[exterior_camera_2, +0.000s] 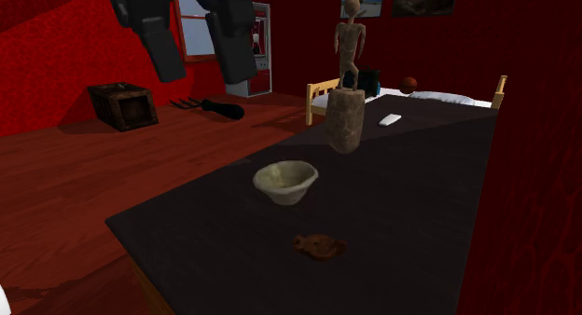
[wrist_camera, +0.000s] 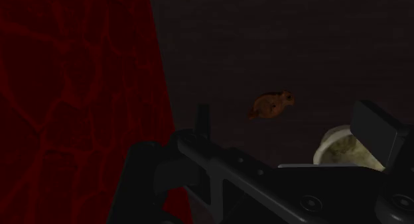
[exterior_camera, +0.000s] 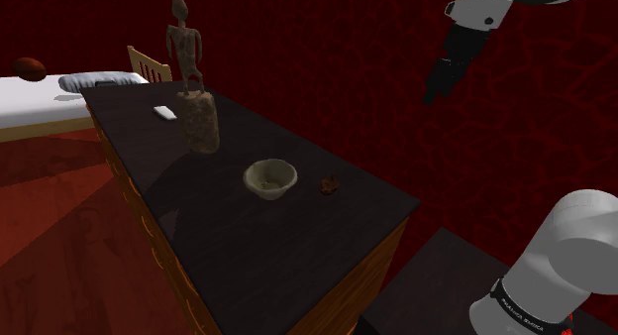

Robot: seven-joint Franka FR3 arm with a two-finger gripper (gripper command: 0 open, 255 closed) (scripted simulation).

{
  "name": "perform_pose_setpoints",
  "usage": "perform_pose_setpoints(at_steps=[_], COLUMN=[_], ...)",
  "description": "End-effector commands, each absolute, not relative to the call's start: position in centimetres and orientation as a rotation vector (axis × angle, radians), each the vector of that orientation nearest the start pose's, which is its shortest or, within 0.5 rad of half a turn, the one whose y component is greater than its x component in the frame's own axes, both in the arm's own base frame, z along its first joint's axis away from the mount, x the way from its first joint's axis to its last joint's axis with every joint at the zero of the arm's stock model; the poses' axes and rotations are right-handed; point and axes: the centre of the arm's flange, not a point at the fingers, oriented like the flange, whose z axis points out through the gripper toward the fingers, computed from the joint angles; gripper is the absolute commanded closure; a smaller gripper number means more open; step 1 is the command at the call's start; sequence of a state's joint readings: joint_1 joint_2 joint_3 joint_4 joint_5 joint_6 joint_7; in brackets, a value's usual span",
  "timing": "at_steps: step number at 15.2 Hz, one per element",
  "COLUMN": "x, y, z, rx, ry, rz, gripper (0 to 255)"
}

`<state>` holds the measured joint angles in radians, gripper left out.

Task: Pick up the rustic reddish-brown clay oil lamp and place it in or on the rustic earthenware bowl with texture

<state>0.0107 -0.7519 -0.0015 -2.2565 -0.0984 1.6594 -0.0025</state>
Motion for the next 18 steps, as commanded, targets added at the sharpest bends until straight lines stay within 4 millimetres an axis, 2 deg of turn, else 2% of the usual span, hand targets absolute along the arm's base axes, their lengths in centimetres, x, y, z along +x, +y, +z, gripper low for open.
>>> perform_pose_setpoints(at_steps=[1, 18], x=[32.6, 47.8], y=[-0.7, 1.7], z=[63.6, 46.4], rx=[-3.229, -3.194], ry=[-0.021, 0.226], rz=[-0.251, -0.11], gripper=[0, 0])
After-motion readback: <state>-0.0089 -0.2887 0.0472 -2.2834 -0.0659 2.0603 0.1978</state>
